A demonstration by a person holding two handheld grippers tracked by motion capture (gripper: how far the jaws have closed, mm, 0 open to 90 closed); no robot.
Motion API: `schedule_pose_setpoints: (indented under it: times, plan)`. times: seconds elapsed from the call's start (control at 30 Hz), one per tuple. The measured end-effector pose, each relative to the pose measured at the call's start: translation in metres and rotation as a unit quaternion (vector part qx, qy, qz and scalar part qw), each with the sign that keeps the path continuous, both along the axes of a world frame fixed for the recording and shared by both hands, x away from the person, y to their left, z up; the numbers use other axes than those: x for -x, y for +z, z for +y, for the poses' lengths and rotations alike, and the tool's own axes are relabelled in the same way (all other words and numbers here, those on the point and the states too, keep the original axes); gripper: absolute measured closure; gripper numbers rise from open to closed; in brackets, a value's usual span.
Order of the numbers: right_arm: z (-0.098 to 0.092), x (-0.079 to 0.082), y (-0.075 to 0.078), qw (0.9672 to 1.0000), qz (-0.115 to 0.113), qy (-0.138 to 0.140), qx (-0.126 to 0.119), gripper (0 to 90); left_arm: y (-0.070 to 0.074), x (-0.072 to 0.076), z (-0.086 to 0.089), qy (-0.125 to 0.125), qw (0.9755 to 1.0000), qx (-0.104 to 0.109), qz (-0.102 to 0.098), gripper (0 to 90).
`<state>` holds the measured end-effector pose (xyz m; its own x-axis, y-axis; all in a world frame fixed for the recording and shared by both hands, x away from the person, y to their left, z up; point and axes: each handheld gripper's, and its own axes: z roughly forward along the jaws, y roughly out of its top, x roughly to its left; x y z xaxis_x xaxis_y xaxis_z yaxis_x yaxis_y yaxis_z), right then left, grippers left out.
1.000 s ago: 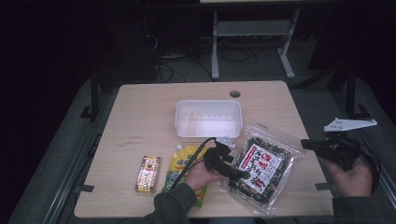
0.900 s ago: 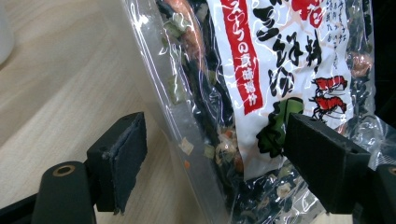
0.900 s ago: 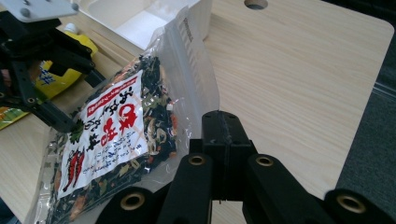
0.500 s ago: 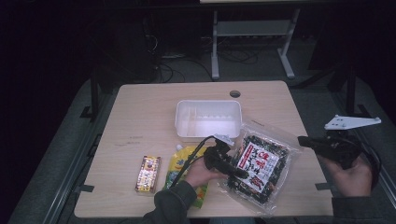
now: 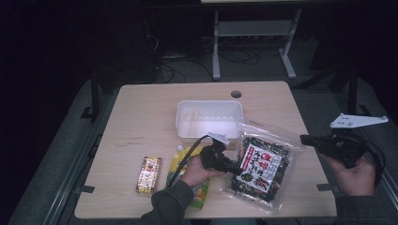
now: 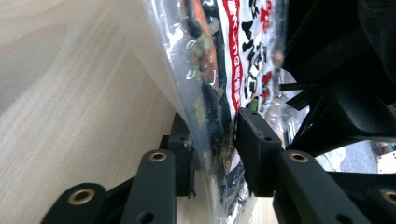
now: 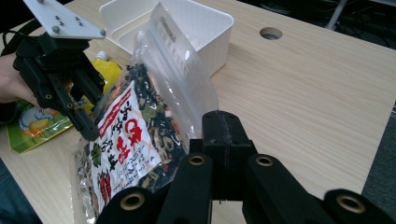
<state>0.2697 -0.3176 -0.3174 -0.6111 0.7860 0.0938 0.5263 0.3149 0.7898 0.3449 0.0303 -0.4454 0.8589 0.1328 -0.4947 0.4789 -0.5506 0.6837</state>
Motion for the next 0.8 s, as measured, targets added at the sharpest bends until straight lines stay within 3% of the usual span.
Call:
schedule_pose_setpoints:
  times: [0.33,0.4,0.43,0.47,0.57,0.6,0.63,0.8]
  plan:
    - [-0.01,-0.006,-0.004,0.9999,0.006,-0.003,-0.016,89.0,0.005,0.005,0.002,-0.005,0.9997,0.012,-0.021,71.7]
    - [-0.013,-0.007,-0.006,0.9997,0.008,-0.001,-0.023,83.6,0.006,0.005,0.002,-0.005,0.9996,0.014,-0.022,71.9]
    - [-0.015,-0.007,-0.008,0.9996,0.006,-0.007,-0.027,75.5,0.006,0.006,0.002,-0.005,0.9997,0.013,-0.022,71.9]
    - [-0.015,-0.007,-0.008,0.9996,0.006,-0.007,-0.027,75.5,0.006,0.006,0.002,-0.006,0.9996,0.013,-0.024,71.9]
    - [-0.016,-0.008,-0.014,0.9992,0.016,-0.009,-0.036,56.0,0.007,0.006,0.002,-0.006,0.9996,0.014,-0.026,71.9]
    - [-0.016,-0.008,-0.014,0.9992,0.016,-0.009,-0.036,56.0,0.007,0.006,0.002,-0.006,0.9996,0.014,-0.026,71.9]
    - [-0.017,-0.008,-0.017,0.9989,0.016,-0.008,-0.043,48.2,0.007,0.006,0.002,-0.006,0.9996,0.013,-0.026,71.9]
    - [-0.014,-0.008,-0.025,0.9982,0.027,0.001,-0.053,37.5,0.006,0.006,0.002,-0.006,0.9996,0.013,-0.026,71.8]
